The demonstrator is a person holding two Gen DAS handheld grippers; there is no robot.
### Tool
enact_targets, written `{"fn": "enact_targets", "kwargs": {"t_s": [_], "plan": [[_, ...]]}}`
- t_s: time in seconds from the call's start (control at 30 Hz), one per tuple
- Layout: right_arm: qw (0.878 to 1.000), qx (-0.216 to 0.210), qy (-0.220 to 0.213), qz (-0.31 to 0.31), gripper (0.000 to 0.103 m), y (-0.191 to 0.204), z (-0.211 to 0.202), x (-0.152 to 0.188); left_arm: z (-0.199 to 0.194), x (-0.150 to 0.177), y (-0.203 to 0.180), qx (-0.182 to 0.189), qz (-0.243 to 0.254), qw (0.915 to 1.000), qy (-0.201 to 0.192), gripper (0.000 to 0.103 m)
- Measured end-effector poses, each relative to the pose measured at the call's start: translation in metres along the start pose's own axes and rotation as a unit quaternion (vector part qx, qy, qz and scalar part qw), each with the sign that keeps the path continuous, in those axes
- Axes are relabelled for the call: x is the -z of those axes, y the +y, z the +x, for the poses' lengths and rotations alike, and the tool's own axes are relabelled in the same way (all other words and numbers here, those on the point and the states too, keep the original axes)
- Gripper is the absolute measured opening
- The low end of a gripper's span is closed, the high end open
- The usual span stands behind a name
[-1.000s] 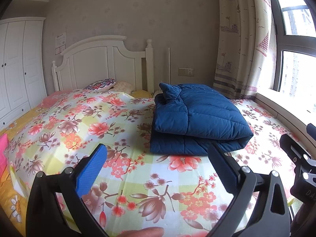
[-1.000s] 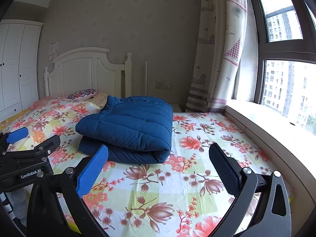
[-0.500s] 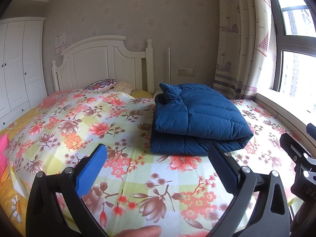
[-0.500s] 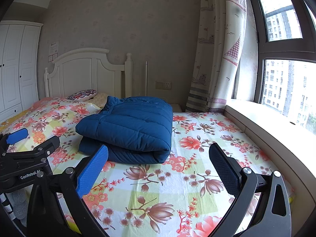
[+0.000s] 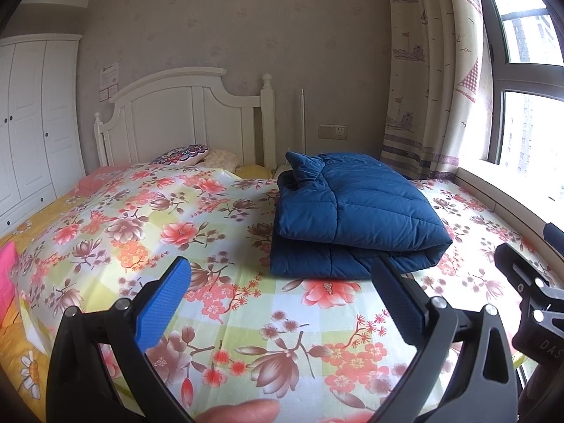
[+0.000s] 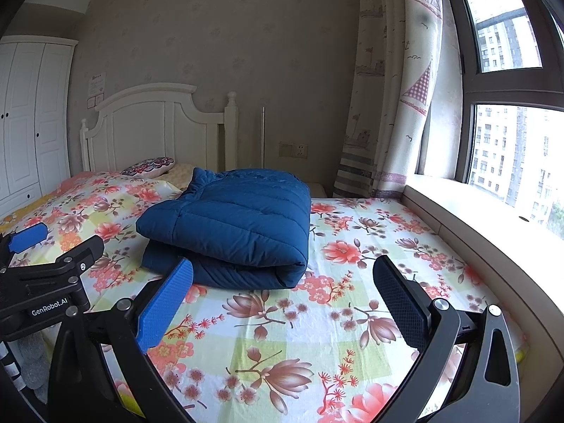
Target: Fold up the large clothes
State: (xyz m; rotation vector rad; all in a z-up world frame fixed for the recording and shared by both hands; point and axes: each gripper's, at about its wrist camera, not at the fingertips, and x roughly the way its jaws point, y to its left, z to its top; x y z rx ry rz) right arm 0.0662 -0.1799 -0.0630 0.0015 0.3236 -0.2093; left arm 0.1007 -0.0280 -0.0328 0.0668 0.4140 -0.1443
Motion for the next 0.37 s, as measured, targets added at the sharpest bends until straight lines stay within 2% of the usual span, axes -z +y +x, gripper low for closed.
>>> {"fn": "enact_targets", "kwargs": {"t_s": [0.13,0.17,0.23,0.3,0.37], "plan": [[1.000,-0.006,0.015,0.000,0.098,-0.001,0.011,0.002,0.006,0.001,-0.002,0.001,0.013,0.9999,-0.011,0.101],[1.000,-0.009,0.020,0.001,0.098,-0.003,0.016,0.001,0.013,-0.002,0.000,0.011,0.019,0.9997,-0.005,0.101],[0.999,-0.024,0.041,0.007,0.098,-0.015,0.033,-0.004,0.037,-0.014,0.010,0.027,0.035,0.9985,0.033,0.101],[0.997,-0.034,0.068,0.014,0.098,-0.044,0.057,-0.018,0.079,-0.036,0.046,0.015,0.021,0.9971,0.071,0.101],[0.995,-0.027,0.085,0.045,0.098,-0.091,0.081,-0.036,0.122,-0.059,0.097,-0.027,-0.015,0.9949,0.096,0.101]]}}
